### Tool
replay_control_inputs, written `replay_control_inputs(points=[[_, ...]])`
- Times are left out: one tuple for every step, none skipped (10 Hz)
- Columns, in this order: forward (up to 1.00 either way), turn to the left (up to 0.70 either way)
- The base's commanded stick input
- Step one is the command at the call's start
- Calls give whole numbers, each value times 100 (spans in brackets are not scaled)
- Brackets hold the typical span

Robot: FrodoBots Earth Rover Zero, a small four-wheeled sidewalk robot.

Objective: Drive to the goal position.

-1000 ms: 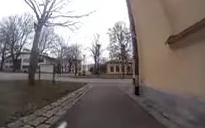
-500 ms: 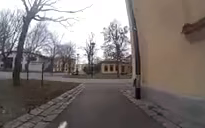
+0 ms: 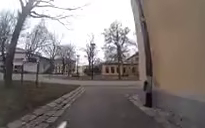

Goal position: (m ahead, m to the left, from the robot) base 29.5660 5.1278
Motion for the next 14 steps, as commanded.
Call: replay_control_inputs(points=[[100, 0], [100, 0], [100, 0], [100, 0], [100, 0], [100, 0], [100, 0], [100, 0], [100, 0], [100, 0], [100, 0], [100, 0], [100, 0], [100, 0]])
